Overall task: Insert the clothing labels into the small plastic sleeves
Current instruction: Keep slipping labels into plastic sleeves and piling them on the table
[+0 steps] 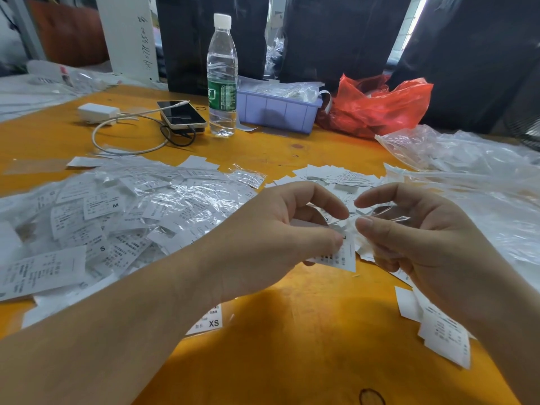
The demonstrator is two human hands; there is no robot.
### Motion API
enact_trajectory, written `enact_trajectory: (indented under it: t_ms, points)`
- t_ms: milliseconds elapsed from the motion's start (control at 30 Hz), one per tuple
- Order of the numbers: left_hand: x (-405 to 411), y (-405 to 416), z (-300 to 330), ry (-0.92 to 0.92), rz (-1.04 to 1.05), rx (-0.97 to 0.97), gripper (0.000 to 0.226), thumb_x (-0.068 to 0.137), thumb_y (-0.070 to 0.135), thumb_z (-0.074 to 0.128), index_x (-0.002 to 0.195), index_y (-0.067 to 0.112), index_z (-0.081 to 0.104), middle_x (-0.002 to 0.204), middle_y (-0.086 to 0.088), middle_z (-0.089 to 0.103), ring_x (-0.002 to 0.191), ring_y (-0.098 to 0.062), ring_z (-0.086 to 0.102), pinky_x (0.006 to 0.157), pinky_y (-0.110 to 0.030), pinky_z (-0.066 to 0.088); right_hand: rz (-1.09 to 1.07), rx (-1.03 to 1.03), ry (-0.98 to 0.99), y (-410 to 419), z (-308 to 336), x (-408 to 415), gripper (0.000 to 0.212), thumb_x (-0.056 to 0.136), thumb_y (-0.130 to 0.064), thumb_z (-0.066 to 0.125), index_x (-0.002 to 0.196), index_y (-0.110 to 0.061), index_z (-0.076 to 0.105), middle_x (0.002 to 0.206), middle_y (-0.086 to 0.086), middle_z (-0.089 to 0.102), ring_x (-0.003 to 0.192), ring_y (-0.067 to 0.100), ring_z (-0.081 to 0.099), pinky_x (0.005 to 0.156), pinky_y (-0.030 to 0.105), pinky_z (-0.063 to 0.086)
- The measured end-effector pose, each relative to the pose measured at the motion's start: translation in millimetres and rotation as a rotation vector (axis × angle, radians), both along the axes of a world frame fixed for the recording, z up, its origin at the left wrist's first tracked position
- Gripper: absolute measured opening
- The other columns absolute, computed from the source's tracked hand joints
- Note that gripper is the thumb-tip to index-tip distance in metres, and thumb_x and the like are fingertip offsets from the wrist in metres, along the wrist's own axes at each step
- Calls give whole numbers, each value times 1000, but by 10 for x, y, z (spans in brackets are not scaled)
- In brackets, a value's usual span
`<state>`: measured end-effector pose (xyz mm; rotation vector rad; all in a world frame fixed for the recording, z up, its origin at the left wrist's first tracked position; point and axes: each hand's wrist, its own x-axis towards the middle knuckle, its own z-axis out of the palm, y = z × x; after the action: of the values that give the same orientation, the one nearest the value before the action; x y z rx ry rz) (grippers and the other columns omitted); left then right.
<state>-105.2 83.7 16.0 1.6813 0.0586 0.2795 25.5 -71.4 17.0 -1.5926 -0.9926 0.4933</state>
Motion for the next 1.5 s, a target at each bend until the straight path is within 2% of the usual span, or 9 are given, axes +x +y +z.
enact_trajectory:
  t_ms: [233, 400, 667, 800, 900, 1000, 1067, 1367, 1500]
  points:
    - [0, 10, -11, 16, 1, 11, 21, 72, 18, 67, 91, 25, 67, 66, 7, 66, 55, -4, 59, 47, -11, 41, 130, 42, 91, 3, -29, 3, 26, 73, -21, 74, 97, -16, 69, 58, 2, 53, 49, 15, 44, 47, 26, 39]
    - [8, 8, -2, 37, 5, 24, 20, 71, 17, 66, 90, 24, 67, 65, 8, 66, 52, -2, 58, 46, -11, 41, 173, 62, 120, -2, -2, 19, 49, 62, -43, 86, 99, -16, 69, 54, -3, 48, 49, 12, 43, 47, 25, 40]
    - [11, 6, 1, 61, 32, 62, 19, 69, 17, 66, 85, 27, 68, 64, 8, 64, 52, -1, 55, 44, -10, 39, 181, 72, 126, 5, 9, 12, 48, 61, -43, 86, 98, -18, 69, 54, -6, 50, 48, 10, 44, 47, 25, 40]
    - [-3, 27, 8, 62, 35, 79, 21, 81, 6, 69, 88, 25, 68, 63, 10, 64, 51, 1, 55, 44, -9, 39, 183, 59, 118, 6, 16, 5, 48, 61, -44, 86, 98, -19, 70, 55, -6, 50, 49, 11, 43, 47, 25, 41]
    - [-6, 20, 17, 56, 29, 67, 20, 83, 2, 69, 90, 21, 68, 62, 8, 64, 50, -1, 55, 45, -10, 39, 172, 52, 108, 7, 17, -7, 43, 64, -41, 86, 97, -19, 70, 54, -5, 50, 48, 10, 44, 47, 25, 41]
    - [-9, 12, 27, 27, 16, 36, 18, 73, 13, 69, 89, 22, 68, 64, 7, 65, 52, -3, 56, 47, -11, 40, 124, 58, 110, 6, 10, -1, 24, 71, -23, 76, 93, -16, 70, 52, -3, 48, 46, 11, 42, 45, 25, 40]
    - [-13, 16, 32, 8, 15, 20, 18, 74, 10, 69, 89, 20, 68, 65, 5, 64, 53, -3, 56, 48, -11, 41, 107, 59, 115, 3, 6, 2, 21, 72, -16, 70, 93, -13, 69, 52, -2, 47, 46, 11, 41, 45, 25, 40]
    - [-13, 23, 25, -15, 14, -7, 20, 70, 13, 67, 85, 25, 70, 67, 2, 64, 56, -7, 58, 49, -12, 42, 93, 63, 113, 4, 2, 11, 24, 71, -16, 70, 94, -11, 68, 52, -2, 50, 45, 11, 44, 44, 23, 41]
    - [-2, 33, 8, -1, 26, 20, 18, 69, 15, 67, 82, 27, 70, 68, 3, 66, 58, -7, 60, 49, -13, 42, 118, 57, 125, 10, -1, 2, 19, 73, -15, 69, 92, -15, 70, 52, -2, 48, 45, 11, 42, 44, 25, 40]
